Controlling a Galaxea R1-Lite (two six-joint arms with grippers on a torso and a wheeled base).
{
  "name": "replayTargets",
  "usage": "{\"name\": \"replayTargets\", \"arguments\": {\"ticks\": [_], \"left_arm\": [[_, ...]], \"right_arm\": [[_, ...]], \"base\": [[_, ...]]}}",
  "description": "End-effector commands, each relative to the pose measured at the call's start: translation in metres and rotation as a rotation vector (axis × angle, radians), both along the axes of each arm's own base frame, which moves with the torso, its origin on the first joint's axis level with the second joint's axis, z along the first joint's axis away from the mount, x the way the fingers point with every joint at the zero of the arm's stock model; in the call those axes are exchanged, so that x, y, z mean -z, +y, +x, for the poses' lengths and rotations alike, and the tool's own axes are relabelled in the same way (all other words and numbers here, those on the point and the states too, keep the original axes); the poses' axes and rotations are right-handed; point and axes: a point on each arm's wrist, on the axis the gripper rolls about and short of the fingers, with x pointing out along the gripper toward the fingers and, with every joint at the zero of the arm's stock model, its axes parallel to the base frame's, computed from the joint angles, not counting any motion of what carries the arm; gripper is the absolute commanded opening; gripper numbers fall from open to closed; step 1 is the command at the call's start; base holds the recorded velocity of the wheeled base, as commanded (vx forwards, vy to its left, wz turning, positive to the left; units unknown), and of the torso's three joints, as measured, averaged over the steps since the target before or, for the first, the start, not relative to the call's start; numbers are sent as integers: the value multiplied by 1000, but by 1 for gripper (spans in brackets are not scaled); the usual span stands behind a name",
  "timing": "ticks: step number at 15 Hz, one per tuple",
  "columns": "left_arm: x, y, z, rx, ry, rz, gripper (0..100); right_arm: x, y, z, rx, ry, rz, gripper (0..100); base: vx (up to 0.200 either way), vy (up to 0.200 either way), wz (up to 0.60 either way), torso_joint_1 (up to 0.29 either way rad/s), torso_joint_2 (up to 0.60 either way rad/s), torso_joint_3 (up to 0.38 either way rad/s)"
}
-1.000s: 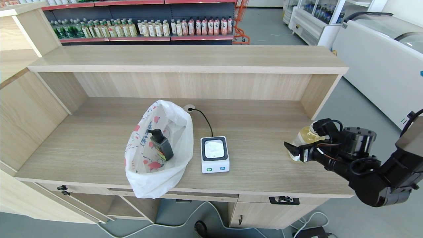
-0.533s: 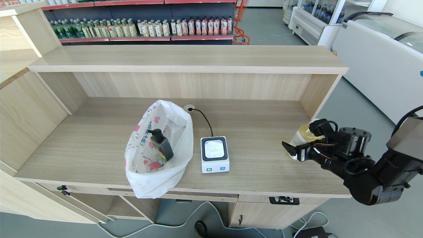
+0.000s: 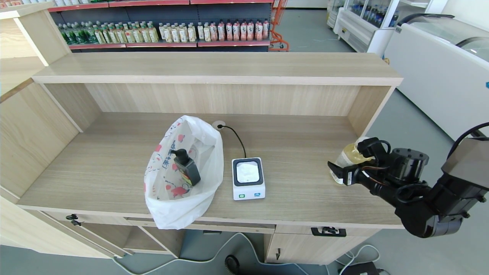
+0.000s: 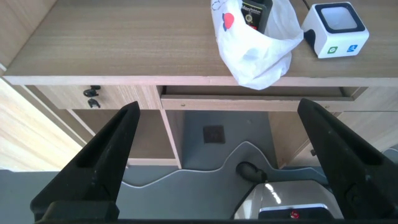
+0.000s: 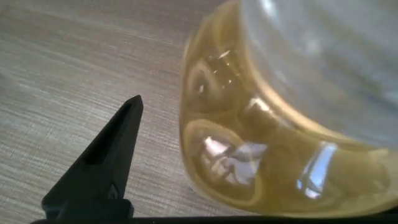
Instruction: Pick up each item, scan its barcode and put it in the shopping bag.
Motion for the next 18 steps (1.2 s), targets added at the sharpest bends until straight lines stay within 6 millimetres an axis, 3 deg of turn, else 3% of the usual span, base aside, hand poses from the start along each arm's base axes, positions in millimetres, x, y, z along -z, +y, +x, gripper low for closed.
{"name": "replayTargets", "arguments": {"ticks": [1,8,12,13,15,16,17,18], "left_arm": [[0,0,0,0,0,0,100],[0,0,0,0,0,0,100],[0,0,0,0,0,0,100],[0,0,0,0,0,0,100],[0,0,0,0,0,0,100],[0,0,0,-1,0,0,100],[0,0,0,0,0,0,100],[0,0,0,0,0,0,100]], "right_arm": [[2,0,1,0,2,-5,0],[14,-8,1,7,4,-96,0],[9,-8,1,12,-20,-85,0],[0,-9,1,16,-43,-60,0],[-52,-7,-18,15,-59,108,0],[-82,-7,-35,-32,-24,187,0],[-97,-7,-46,-65,-2,229,0],[-135,-9,-77,-144,54,331,0]], "base": [[0,0,0,0,0,0],[0,0,0,0,0,0],[0,0,0,0,0,0],[0,0,0,0,0,0],[0,0,0,0,0,0],[0,0,0,0,0,0],[0,0,0,0,0,0],[0,0,0,0,0,0]]}}
